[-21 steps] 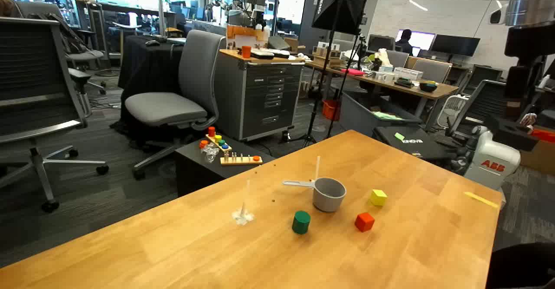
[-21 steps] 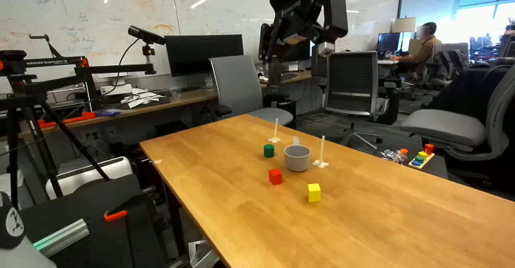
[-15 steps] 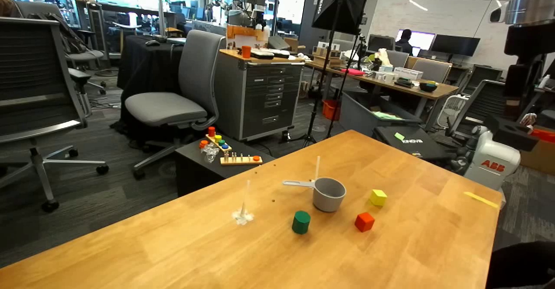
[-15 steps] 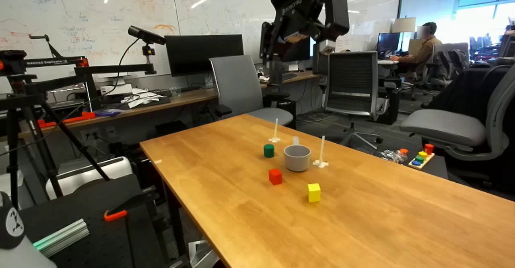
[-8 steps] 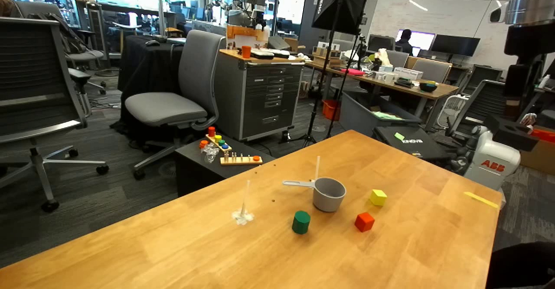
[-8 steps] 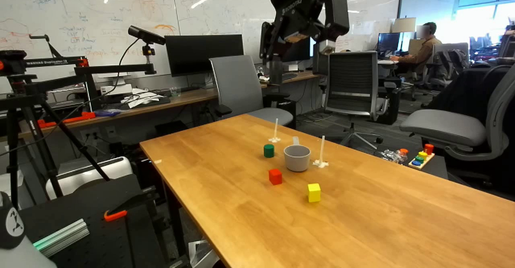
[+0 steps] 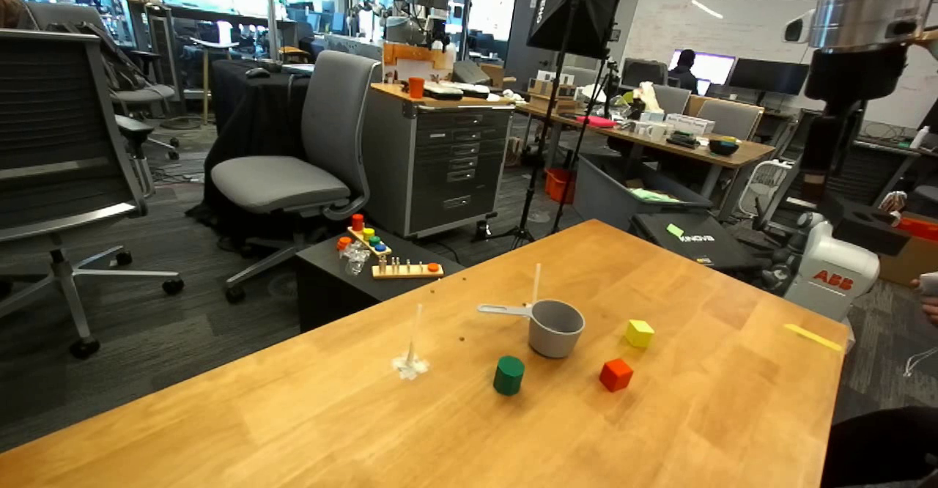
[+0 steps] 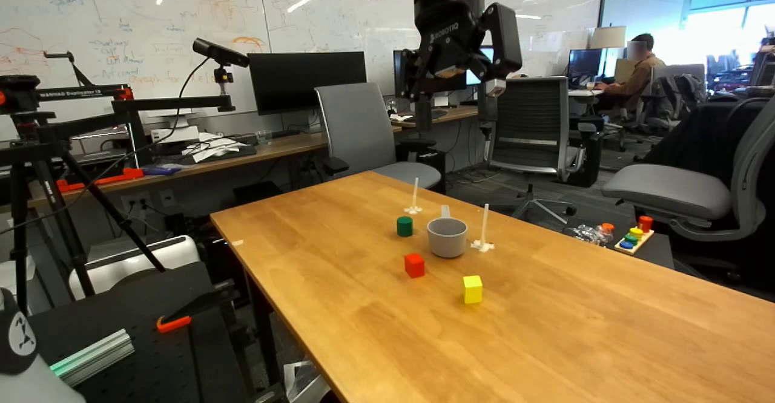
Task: Put the cubes in the mug cup
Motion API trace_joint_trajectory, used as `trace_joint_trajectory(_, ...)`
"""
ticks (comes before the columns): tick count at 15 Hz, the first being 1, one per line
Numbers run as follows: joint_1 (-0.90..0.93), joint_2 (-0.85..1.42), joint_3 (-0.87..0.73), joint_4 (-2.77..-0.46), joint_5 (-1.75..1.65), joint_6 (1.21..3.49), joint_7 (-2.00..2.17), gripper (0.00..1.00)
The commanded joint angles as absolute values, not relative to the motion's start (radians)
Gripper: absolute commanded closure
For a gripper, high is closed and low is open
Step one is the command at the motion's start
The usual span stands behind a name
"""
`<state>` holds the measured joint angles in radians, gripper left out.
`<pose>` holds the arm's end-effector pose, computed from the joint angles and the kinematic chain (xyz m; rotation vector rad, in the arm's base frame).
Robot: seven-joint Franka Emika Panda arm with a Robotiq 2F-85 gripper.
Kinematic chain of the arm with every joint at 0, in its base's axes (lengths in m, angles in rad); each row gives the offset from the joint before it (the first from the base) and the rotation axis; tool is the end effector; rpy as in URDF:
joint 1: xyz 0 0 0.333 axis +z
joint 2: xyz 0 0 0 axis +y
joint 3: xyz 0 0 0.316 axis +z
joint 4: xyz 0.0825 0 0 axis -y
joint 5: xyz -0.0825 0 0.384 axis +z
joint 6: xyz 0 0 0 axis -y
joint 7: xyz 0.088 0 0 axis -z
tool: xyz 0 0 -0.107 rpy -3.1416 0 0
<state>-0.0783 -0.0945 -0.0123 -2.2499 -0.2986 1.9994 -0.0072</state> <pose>0.4862 -0.0622 0.3951 2.8782 0.0905 -0.2425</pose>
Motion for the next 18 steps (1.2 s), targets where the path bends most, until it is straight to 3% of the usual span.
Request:
trace_joint_trajectory(1,-0.014,0.063,0.027,-2.12,-0.3,2.044,0.0,0.0)
trace_joint_trajectory(11,0.127,0.491,0.047,-1.858,-0.317,2.027,0.06,0.0)
trace_joint_trajectory(18,0.23,0.594,0.061,-1.861,-0.331,2.037,0.077,0.0)
